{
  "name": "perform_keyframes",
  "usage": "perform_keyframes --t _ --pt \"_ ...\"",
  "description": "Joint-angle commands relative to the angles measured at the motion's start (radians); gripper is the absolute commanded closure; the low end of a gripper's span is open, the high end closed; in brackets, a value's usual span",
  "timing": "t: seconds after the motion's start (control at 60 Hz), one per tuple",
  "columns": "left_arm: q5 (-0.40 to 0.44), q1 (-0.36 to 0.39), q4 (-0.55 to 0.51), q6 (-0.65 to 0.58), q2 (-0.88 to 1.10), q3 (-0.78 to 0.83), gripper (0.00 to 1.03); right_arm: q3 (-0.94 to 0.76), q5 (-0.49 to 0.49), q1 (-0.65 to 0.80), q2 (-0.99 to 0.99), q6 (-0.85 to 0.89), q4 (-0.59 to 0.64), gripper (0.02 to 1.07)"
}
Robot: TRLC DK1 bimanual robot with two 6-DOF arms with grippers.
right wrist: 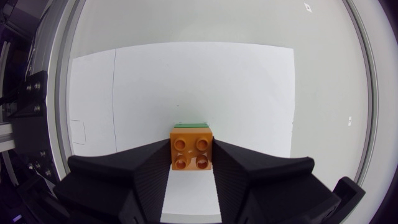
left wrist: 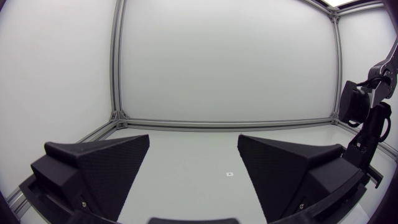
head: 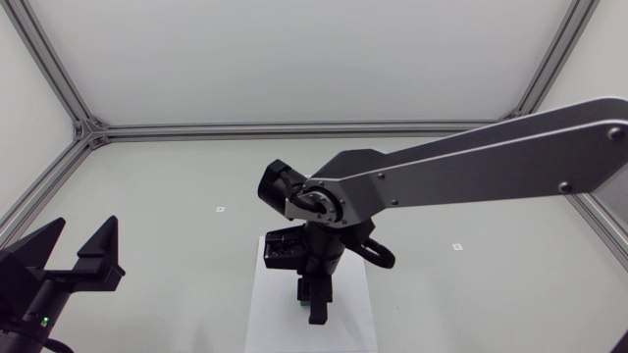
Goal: Pick up the orange 2x2 brick with the right arm and stack it on top of the green 2x2 brick in the center
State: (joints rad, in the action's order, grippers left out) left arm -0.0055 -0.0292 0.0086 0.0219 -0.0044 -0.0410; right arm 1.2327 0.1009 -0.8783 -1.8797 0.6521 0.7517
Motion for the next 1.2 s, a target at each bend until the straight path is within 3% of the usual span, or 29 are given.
perform_keyframes --t 0.0,0.45,1.183 --pt "0.004 -0.003 -0.015 -0.013 -0.008 0.041 0.04 -0.024 -0.001 -0.010 -0.032 0.001 -0.002 0.70" --pt "0.004 -0.003 -0.015 -0.013 -0.008 0.041 0.04 -0.012 -0.055 -0.002 -0.101 -0.035 0.026 0.71" --pt "0.004 -0.003 -0.015 -0.013 -0.008 0.041 0.04 -0.050 -0.035 0.016 -0.119 -0.005 0.000 0.71"
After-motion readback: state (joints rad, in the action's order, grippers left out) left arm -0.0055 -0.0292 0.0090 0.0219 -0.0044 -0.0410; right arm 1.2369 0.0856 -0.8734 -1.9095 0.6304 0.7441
